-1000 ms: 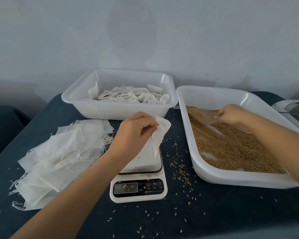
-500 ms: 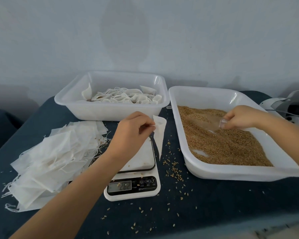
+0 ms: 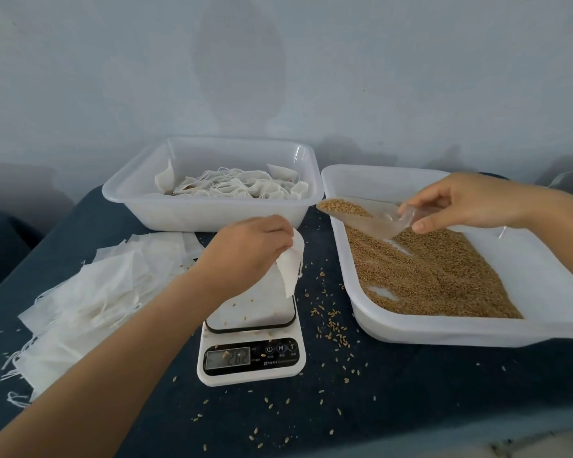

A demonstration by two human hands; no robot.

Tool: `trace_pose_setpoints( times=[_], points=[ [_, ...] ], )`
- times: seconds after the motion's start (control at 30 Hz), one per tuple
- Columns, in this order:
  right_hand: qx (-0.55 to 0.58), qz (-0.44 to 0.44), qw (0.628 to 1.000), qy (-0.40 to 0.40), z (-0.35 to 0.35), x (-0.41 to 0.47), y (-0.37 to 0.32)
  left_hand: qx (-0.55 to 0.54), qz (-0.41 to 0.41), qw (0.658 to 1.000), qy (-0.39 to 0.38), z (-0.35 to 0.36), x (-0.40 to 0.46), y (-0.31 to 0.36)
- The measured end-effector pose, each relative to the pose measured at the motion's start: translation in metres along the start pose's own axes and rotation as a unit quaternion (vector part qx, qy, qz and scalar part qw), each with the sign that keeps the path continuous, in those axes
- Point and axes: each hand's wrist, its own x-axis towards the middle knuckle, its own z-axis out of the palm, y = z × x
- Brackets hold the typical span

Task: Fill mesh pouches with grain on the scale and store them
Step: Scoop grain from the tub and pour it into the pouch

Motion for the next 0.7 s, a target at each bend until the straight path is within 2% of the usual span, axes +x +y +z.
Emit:
trace_pose_setpoints(
  times=[0.07,0.23,0.47,0.7],
  points=[
    [-0.004,-0.015,1.000,-0.016,0.002,0.000,-0.007,0.025,0.038,0.998,-0.032,0.000,-0.001,-0.003],
    [-0.035,-0.043,0.998,-0.042,0.007,0.000,-0.014,0.009,0.080,0.996,-0.043,-0.003,0.000,-0.002],
    [-0.053,-0.056,0.996,-0.042,0.007,-0.004,-0.023,-0.033,0.027,0.996,-0.081,-0.019,0.011,-0.011],
    [-0.058,-0.060,0.995,-0.061,0.009,-0.006,-0.029,-0.109,-0.049,0.988,-0.096,-0.006,0.011,-0.016]
  ],
)
